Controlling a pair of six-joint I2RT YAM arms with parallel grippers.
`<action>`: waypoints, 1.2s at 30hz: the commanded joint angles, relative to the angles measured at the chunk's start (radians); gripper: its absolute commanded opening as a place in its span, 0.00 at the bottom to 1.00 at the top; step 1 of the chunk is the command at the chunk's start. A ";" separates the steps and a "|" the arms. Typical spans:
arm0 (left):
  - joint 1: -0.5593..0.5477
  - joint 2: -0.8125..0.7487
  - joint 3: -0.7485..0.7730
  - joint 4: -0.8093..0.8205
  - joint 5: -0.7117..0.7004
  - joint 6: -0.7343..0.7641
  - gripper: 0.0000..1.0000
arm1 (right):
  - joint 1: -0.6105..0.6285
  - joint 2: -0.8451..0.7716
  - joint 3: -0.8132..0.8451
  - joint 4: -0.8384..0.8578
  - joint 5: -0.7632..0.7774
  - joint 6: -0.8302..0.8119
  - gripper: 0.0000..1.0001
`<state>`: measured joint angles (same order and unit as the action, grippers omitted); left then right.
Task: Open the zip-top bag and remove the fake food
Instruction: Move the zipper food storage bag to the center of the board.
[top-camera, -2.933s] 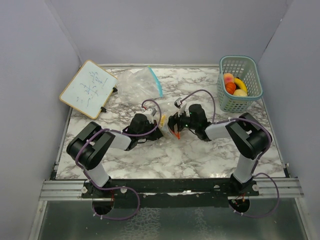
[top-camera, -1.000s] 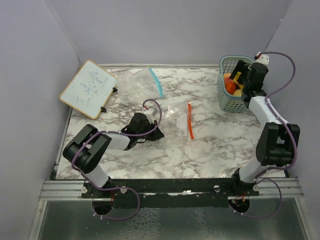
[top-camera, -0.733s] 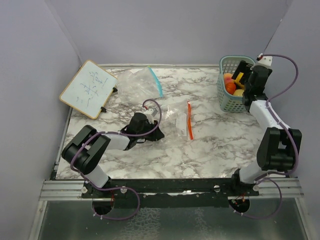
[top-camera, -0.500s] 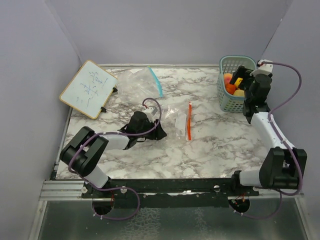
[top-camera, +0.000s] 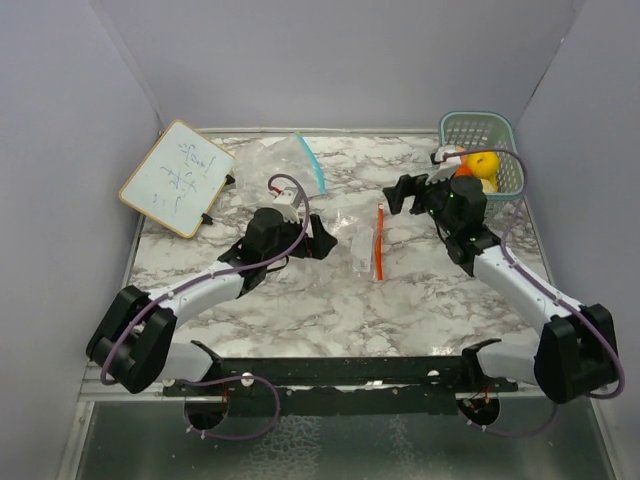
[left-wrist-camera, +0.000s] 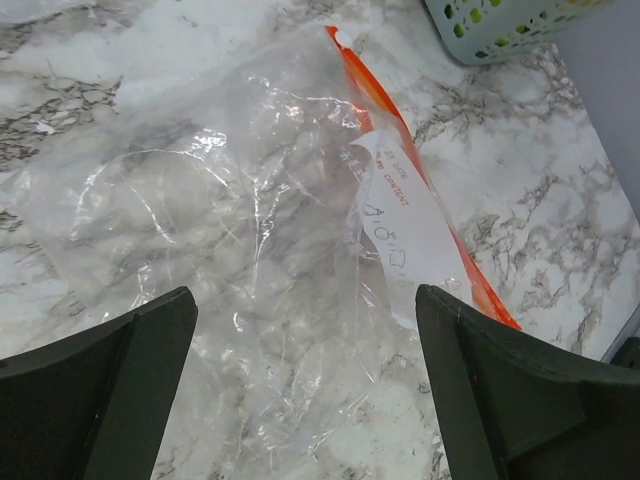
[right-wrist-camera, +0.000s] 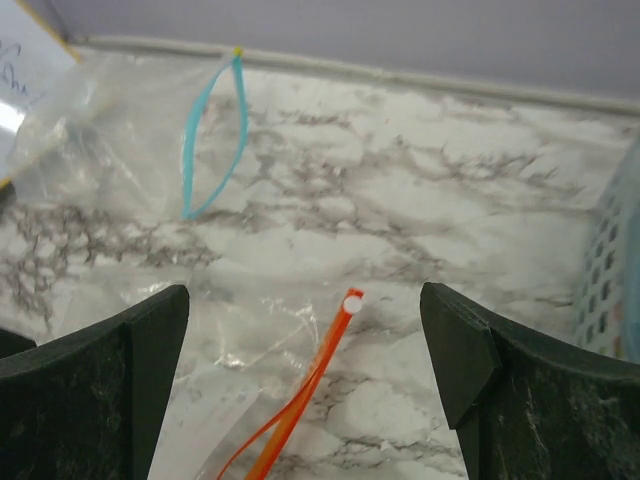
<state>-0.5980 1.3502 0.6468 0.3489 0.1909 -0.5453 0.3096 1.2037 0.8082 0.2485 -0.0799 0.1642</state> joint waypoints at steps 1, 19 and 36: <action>0.000 -0.083 -0.005 -0.083 -0.165 -0.013 0.97 | 0.059 0.131 -0.062 0.012 -0.166 0.059 1.00; 0.065 -0.224 -0.076 -0.160 -0.252 -0.045 0.99 | 0.323 0.548 0.044 0.123 -0.259 0.194 0.59; 0.068 -0.334 -0.121 -0.216 -0.288 -0.047 0.96 | 0.424 0.607 0.278 0.116 -0.050 0.166 0.41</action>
<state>-0.5358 1.0172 0.5472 0.1406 -0.0765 -0.5922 0.7341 1.9118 1.0916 0.3622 -0.2905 0.3866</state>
